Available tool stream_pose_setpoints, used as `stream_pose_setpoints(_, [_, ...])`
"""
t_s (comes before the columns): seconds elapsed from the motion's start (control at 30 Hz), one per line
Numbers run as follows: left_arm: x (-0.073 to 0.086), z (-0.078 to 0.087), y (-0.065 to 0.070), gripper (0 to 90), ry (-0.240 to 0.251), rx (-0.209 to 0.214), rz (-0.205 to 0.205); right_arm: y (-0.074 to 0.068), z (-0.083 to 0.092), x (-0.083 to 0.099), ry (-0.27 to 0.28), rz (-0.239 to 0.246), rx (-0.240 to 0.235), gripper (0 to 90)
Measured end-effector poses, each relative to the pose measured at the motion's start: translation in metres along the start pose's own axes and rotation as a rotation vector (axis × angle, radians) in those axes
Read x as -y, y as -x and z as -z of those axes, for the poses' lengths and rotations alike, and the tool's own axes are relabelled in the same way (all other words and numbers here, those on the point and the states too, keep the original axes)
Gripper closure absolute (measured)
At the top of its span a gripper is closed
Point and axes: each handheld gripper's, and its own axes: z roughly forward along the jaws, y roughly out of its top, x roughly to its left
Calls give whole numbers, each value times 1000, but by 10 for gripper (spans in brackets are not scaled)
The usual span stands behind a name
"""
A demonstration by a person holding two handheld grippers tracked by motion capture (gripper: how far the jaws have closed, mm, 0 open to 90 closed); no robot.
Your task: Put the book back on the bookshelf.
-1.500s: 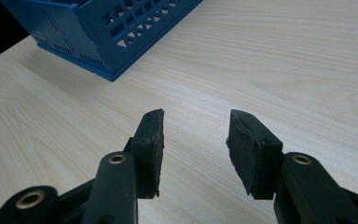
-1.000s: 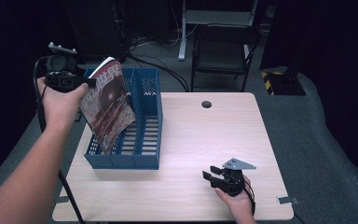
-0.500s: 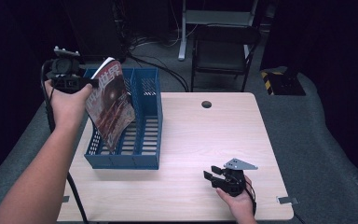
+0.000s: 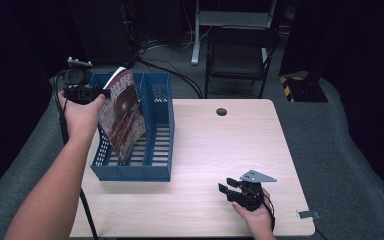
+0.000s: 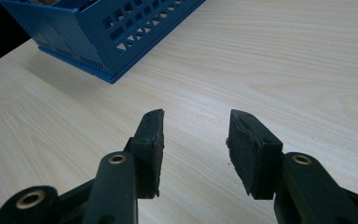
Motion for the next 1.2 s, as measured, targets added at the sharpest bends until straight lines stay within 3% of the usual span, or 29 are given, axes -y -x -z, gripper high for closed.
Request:
stream_pose_setpoints(0.53, [15,-22,-5,841,13,-38,4,0,0,0,3,-4,2,555])
stream_pose_setpoints(1.2, [31,-42,-4,841,-3,-28,1,-1,0,-1,0,2,3,555])
